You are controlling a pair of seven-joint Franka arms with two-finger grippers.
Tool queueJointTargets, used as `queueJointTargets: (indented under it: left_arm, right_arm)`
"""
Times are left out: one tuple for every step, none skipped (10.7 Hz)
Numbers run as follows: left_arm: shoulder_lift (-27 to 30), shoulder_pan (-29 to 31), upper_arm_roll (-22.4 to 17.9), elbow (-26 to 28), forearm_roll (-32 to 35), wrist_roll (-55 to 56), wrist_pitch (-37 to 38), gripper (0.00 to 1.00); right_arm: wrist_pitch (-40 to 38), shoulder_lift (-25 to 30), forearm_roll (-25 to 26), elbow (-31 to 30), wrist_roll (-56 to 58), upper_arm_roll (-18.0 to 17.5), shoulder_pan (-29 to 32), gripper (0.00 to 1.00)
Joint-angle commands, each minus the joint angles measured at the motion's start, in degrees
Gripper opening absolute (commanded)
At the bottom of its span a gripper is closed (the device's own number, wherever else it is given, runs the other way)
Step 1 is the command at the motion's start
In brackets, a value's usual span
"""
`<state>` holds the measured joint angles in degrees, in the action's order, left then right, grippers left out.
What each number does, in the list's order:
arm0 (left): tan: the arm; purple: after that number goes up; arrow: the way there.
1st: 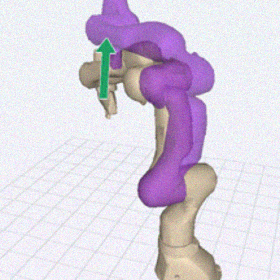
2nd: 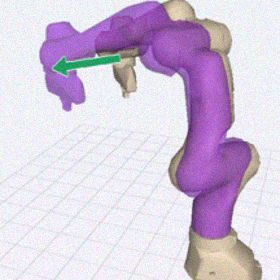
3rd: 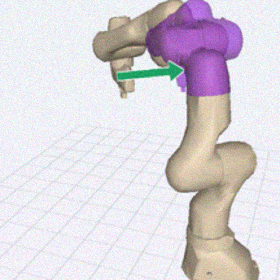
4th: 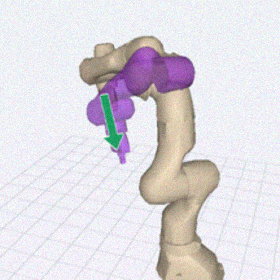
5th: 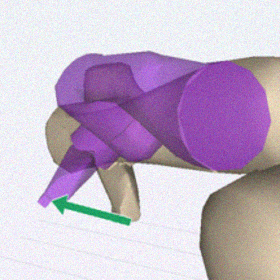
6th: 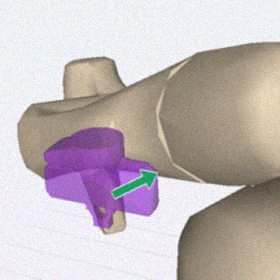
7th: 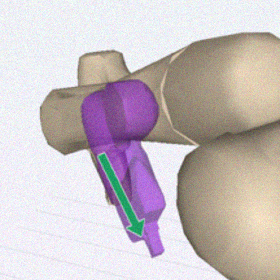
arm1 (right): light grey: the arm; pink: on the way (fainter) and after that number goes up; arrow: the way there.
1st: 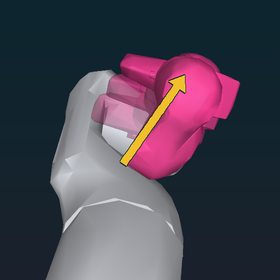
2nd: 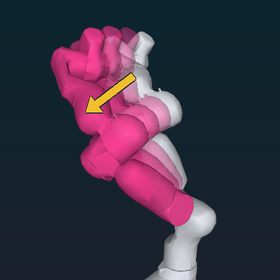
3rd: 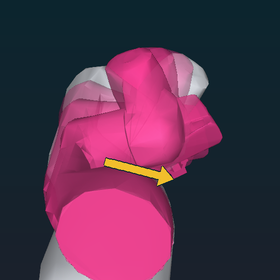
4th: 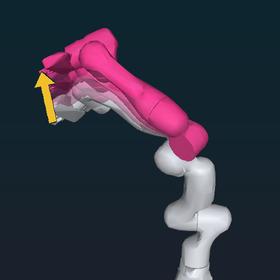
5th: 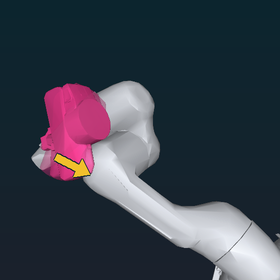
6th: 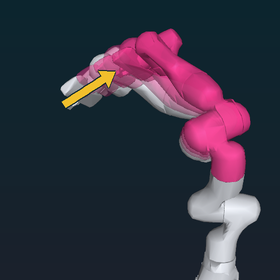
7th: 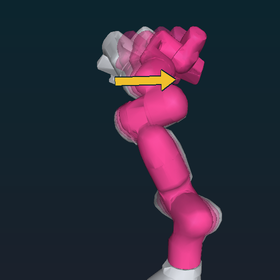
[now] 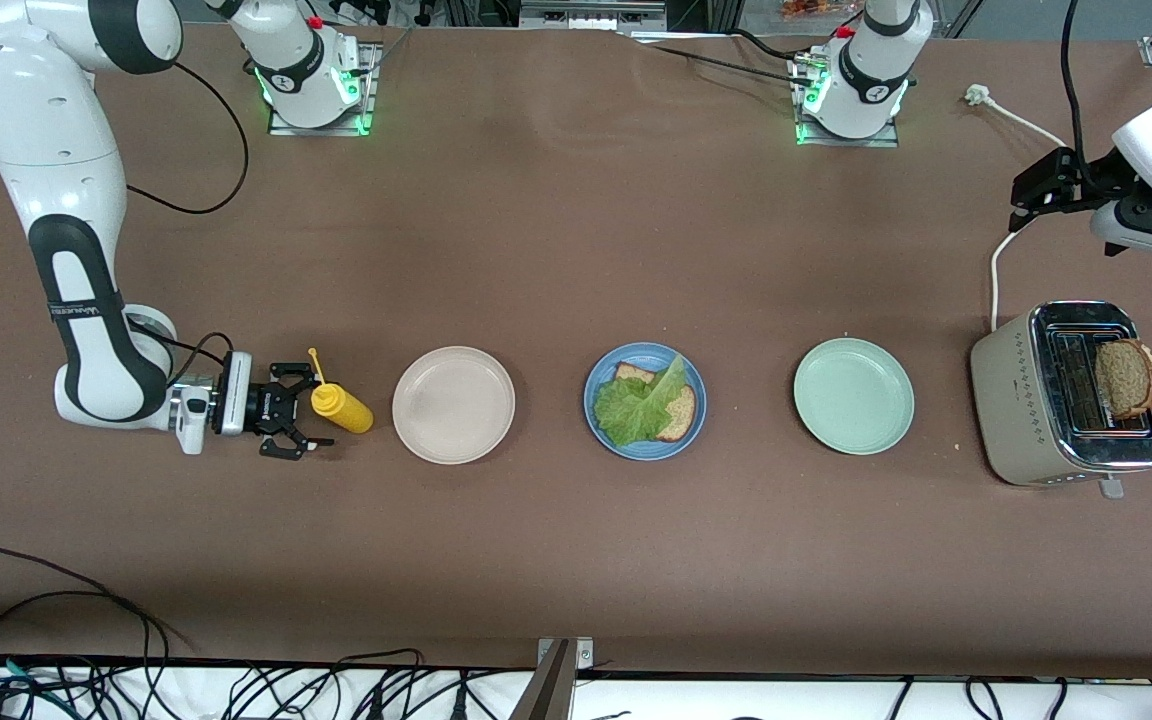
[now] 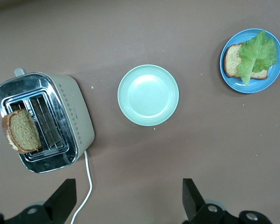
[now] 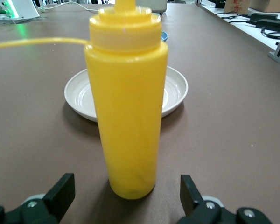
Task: Make sandwich in blue plate with both arms
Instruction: 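Close the right gripper around the yellow mustard bottle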
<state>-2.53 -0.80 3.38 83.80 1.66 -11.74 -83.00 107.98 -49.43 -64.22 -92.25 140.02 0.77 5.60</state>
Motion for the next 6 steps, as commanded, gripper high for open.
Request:
queueJointTargets:
  left_arm:
    - [-0.19,0.01,-0.13,-1.19,-1.13,0.40,1.17,1.00]
    - [-0.19,0.01,-0.13,-1.19,-1.13,0.31,1.17,1.00]
    - [-0.19,0.01,-0.13,-1.10,-1.13,0.31,1.17,1.00]
    - [-0.19,0.01,-0.13,-1.10,-1.13,0.31,1.35,1.00]
    - [-0.28,0.01,-0.22,-1.19,-1.13,0.23,1.44,1.00]
    - [-0.20,0.01,-0.13,-1.10,-1.04,0.31,1.44,1.00]
  right_arm:
    - [3.02,-1.81,-3.00,1.82,-0.89,-0.42,-1.81,1.00]
    - [3.20,-1.81,-3.45,1.73,-2.37,-0.42,-2.69,1.00]
    - [3.38,-1.90,-3.45,1.81,-3.08,-0.42,-2.96,1.00]
    - [4.60,-1.90,-3.45,1.73,-3.26,-0.42,-3.22,0.97]
    - [5.13,-1.90,-3.45,1.81,-3.26,-0.42,-3.31,0.84]
    - [5.31,-1.90,-3.45,1.82,-3.35,-0.42,-3.49,0.61]
